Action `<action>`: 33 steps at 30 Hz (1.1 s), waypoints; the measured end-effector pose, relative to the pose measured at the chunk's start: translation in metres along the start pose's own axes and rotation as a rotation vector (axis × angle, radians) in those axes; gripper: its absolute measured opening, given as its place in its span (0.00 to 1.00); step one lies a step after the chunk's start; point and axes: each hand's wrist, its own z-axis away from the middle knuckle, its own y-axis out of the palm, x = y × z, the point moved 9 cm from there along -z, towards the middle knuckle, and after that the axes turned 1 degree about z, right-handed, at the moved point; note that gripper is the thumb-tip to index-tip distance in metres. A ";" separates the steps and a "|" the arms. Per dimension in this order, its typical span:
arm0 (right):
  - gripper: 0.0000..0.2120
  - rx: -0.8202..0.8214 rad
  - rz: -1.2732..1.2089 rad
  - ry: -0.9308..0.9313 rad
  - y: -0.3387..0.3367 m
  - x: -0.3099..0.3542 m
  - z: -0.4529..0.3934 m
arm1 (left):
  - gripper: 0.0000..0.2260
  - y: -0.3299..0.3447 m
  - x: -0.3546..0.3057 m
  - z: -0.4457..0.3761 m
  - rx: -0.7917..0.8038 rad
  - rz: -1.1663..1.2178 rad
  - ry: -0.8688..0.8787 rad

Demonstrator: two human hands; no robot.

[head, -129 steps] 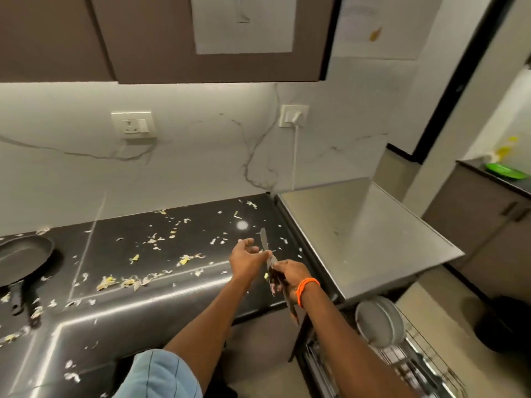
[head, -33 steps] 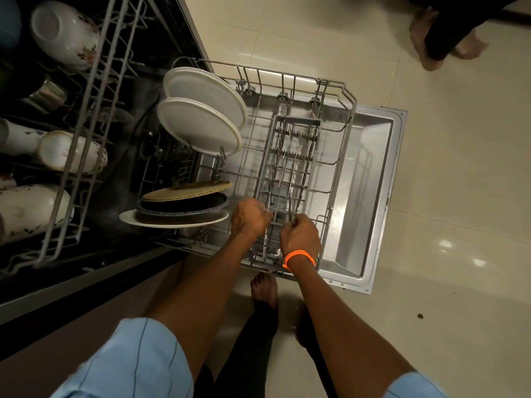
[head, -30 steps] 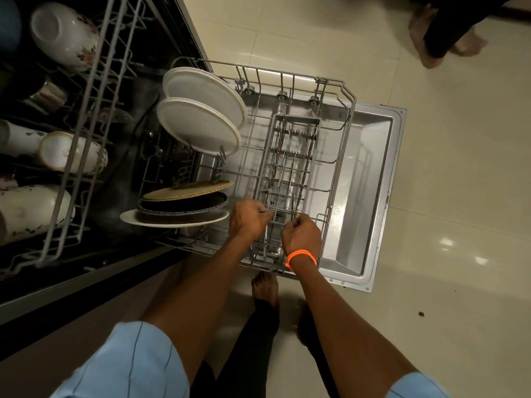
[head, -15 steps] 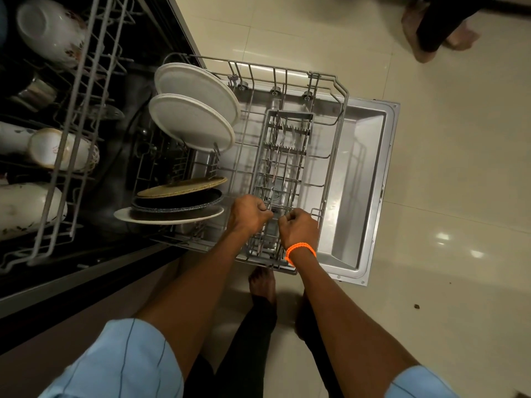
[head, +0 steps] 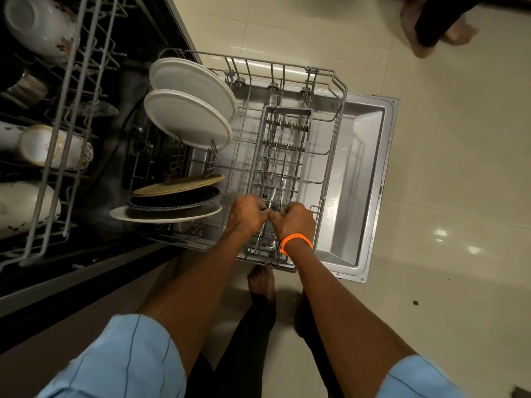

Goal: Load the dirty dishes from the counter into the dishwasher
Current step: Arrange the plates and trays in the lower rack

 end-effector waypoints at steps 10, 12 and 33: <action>0.12 0.044 -0.080 0.070 0.004 -0.011 -0.002 | 0.11 -0.006 -0.011 0.013 -0.064 -0.032 0.046; 0.12 0.056 -0.087 0.075 0.007 -0.014 -0.002 | 0.09 -0.009 -0.007 0.015 -0.079 0.011 0.038; 0.04 0.045 -0.024 0.017 0.016 -0.001 -0.007 | 0.08 -0.009 -0.001 0.007 -0.027 0.016 0.060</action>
